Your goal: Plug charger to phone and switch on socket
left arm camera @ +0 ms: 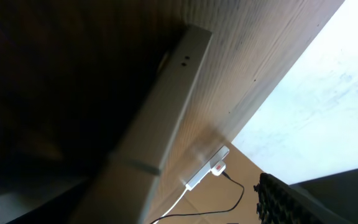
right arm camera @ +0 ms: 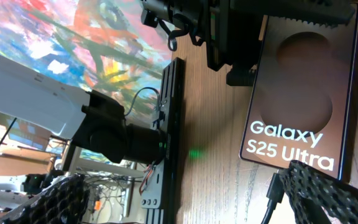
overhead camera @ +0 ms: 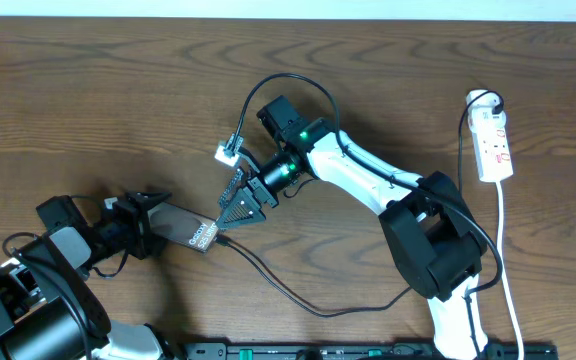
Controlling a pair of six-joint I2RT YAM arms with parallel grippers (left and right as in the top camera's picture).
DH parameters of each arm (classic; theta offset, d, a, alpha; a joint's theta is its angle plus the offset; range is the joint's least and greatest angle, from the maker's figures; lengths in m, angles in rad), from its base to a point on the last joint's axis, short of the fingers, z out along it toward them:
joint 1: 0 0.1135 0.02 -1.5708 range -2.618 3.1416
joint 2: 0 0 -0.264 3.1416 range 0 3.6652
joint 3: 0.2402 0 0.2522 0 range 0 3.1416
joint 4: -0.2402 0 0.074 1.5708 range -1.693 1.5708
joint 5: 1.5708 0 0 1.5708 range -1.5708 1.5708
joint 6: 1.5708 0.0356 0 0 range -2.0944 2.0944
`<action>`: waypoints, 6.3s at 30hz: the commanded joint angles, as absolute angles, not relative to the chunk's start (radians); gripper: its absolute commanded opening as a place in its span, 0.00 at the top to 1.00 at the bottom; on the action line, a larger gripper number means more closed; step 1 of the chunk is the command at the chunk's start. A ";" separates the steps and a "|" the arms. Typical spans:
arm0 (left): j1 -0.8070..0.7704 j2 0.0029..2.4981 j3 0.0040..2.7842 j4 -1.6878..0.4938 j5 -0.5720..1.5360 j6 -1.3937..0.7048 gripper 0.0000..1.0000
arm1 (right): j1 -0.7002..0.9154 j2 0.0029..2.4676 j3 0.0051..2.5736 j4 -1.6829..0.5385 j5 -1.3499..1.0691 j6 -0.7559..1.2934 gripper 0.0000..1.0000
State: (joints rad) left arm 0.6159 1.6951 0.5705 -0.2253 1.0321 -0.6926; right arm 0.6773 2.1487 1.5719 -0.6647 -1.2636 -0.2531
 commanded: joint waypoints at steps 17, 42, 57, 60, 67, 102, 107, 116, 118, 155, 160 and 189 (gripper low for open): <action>0.612 1.805 0.517 -0.370 0.200 -0.714 0.19 | 0.682 2.156 1.590 -0.670 -1.281 -0.258 0.01; 0.612 1.805 0.626 -0.435 0.028 -0.739 0.18 | 0.682 2.156 1.590 -0.669 -1.281 -0.259 0.01; 0.612 1.805 0.664 -0.435 -0.035 -0.761 0.18 | 0.682 2.156 1.590 -0.670 -1.281 -0.258 0.01; 0.612 1.804 0.682 -0.437 -0.035 -0.760 0.18 | 0.682 2.156 1.590 -0.671 -1.281 -0.259 0.01; 0.612 1.784 0.720 -0.447 -0.035 -0.752 0.18 | 0.682 2.156 1.590 -0.673 -1.281 -0.258 0.01; -0.028 1.105 0.895 -0.587 0.109 -0.046 0.18 | 0.682 2.154 1.591 -0.637 -0.915 0.088 0.01; -0.159 1.116 0.897 -0.551 -0.136 -0.059 0.18 | 0.672 2.140 1.591 -0.624 -0.814 0.169 0.01; -0.149 1.116 0.897 -0.545 -0.142 -0.084 0.18 | 0.627 2.131 1.599 -0.667 -0.568 0.319 0.01; -0.149 1.116 0.897 -0.545 -0.142 -0.084 0.18 | 0.609 2.123 1.625 -0.731 -0.413 0.361 0.01; -0.149 1.117 0.896 -0.583 -0.139 -0.087 0.18 | -0.478 1.931 2.032 -1.252 -0.609 -0.136 0.01; -0.149 1.117 0.896 -0.586 -0.139 -0.087 0.18 | -0.471 1.993 1.998 -1.254 -0.600 -0.295 0.15; -0.149 1.117 0.896 -0.587 -0.140 -0.087 0.18 | -0.455 2.323 1.987 -1.141 -0.558 -0.293 0.01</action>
State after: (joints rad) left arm -0.1516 1.1118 0.8696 -0.5865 -0.1196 -0.0784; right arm -0.4683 2.2765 1.9919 -1.1397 -0.5491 -0.2771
